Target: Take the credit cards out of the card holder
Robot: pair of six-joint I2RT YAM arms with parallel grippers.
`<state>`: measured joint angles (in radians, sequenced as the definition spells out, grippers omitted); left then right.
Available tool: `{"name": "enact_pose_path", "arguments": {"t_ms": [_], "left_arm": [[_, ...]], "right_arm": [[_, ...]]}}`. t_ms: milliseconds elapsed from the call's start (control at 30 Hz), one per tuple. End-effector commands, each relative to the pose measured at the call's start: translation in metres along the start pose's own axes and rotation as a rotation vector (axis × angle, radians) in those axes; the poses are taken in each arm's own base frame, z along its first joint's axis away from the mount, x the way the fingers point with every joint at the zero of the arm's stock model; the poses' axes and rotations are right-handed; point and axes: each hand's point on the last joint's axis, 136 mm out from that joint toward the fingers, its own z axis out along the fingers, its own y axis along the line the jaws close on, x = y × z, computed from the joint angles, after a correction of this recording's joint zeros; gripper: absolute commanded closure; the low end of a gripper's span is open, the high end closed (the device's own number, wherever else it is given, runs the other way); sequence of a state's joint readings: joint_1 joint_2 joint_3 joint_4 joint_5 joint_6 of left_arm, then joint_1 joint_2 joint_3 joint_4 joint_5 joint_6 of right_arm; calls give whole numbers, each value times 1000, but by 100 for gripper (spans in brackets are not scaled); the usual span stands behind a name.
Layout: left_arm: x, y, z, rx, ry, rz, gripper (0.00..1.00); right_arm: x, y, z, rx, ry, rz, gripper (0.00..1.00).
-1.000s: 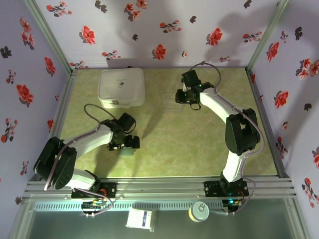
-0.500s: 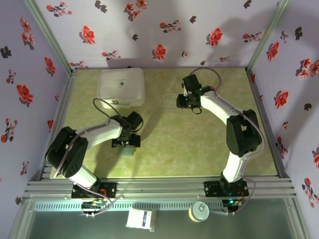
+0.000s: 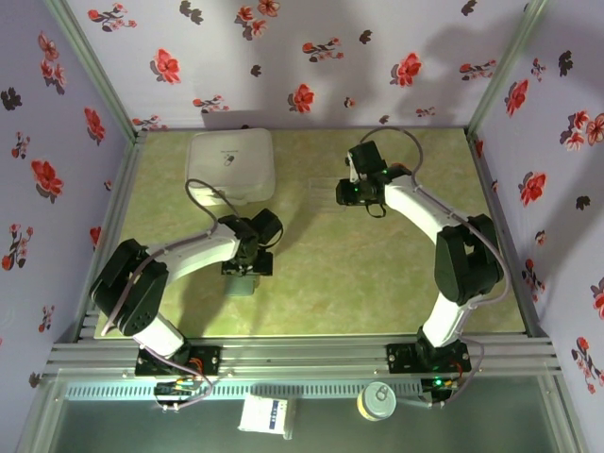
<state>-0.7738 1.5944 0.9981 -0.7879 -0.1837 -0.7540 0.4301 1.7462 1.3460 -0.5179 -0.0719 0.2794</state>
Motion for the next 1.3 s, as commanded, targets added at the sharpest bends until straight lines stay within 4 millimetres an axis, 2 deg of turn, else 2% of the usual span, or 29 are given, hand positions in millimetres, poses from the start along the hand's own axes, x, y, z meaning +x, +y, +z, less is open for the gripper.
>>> {"name": "enact_pose_path", "arguments": {"t_ms": [0, 100, 200, 333, 567, 700, 867, 1000, 1267], "left_arm": [[-8, -8, -8, -12, -16, -5, 21], [-9, -1, -11, -63, -11, 6, 19], [-4, 15, -9, -130, -7, 17, 10], [8, 23, 1, -156, 26, 22, 0], [26, 31, 28, -175, 97, 20, 0], [29, 22, 41, -126, 120, 11, 7], [25, 15, 40, -96, 114, 12, 16], [20, 13, 32, -83, 93, 9, 22], [-8, -3, 8, -24, 11, -11, 27]], "right_arm": [[0, -3, -11, 4, -27, -20, 62], [3, -7, -11, -2, -23, -14, 62], [7, -10, -10, -2, -16, -9, 62], [11, -14, -7, -5, -5, -3, 61], [18, -25, -11, 7, -5, 8, 61], [20, -29, -15, 12, -16, 13, 61], [22, -31, -17, 12, -20, 19, 61], [23, -31, -20, 10, -29, 20, 60], [27, -35, -28, 21, -42, 18, 60]]}}
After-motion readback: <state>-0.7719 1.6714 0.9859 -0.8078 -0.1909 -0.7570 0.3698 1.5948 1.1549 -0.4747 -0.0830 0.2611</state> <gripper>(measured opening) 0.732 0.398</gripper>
